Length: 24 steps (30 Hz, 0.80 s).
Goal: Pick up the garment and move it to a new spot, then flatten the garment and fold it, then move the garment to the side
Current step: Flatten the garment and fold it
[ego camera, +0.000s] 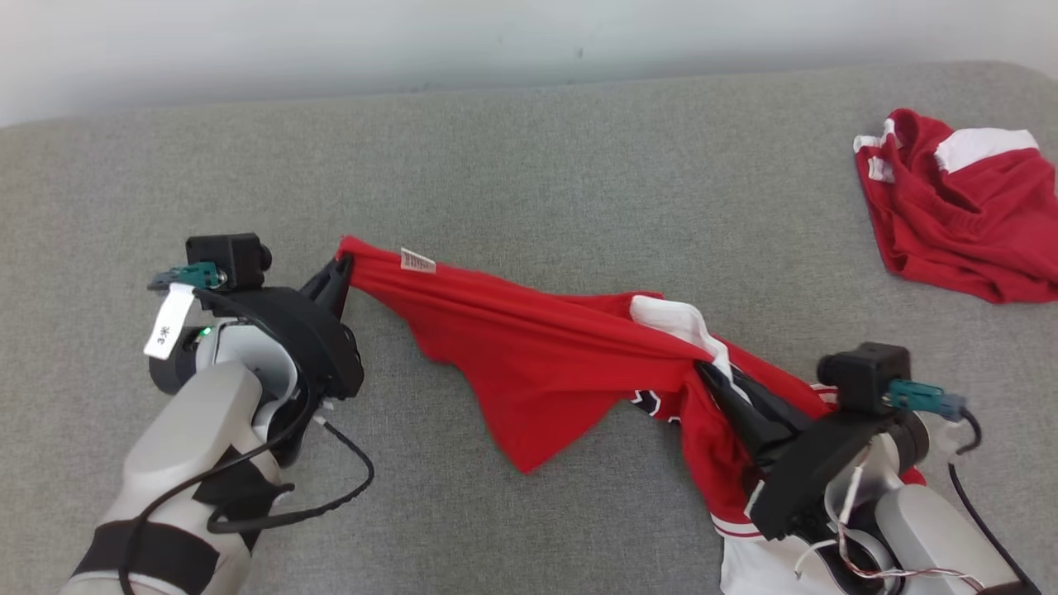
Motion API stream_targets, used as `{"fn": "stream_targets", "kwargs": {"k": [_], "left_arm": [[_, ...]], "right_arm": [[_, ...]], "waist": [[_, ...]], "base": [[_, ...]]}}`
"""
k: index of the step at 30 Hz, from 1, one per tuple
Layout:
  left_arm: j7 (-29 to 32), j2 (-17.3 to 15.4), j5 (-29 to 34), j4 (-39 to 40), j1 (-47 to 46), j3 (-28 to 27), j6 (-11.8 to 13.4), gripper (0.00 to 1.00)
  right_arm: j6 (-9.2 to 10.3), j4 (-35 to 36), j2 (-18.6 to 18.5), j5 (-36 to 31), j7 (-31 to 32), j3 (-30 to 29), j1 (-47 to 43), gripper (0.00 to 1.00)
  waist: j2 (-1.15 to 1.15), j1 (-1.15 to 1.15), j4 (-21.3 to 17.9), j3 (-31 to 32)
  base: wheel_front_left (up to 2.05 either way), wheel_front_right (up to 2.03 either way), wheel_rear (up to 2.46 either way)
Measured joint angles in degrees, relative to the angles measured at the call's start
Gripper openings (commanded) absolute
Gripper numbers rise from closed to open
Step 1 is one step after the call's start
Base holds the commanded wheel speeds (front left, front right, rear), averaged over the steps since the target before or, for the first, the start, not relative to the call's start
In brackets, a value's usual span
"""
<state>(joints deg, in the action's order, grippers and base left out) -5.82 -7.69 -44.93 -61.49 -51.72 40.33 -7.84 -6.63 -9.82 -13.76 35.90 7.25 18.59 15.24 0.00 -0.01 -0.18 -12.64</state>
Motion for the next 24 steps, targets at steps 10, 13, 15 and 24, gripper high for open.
{"fn": "stream_targets", "kwargs": {"k": [10,13,15,24], "left_arm": [[1.0,-1.19,-1.66,1.29,3.22,3.07,-0.32,0.0],[1.0,-1.6,-2.56,1.37,3.86,3.52,-0.33,0.0],[1.03,-2.25,-2.3,1.52,4.76,5.24,-0.34,0.0],[0.14,-3.1,0.21,3.22,9.39,10.69,-0.74,0.0]], "right_arm": [[-0.53,-3.08,-0.13,4.32,-0.67,-2.19,-2.58,0.0],[-0.62,-3.92,0.25,5.04,-0.66,-1.82,-3.07,0.0],[-0.7,-4.64,0.43,5.41,-0.71,-2.16,-3.14,0.0],[-0.69,-7.53,0.0,5.39,-1.69,-3.58,-5.14,0.0]], "waist": [[0.0,0.0,0.25,2.04],[0.0,0.0,0.44,2.71],[0.0,0.0,0.51,3.18],[0.0,0.0,1.16,4.28]], "base": [[0.0,0.0,0.0],[0.0,0.0,0.0],[0.0,0.0,0.0],[0.0,0.0,0.0]]}}
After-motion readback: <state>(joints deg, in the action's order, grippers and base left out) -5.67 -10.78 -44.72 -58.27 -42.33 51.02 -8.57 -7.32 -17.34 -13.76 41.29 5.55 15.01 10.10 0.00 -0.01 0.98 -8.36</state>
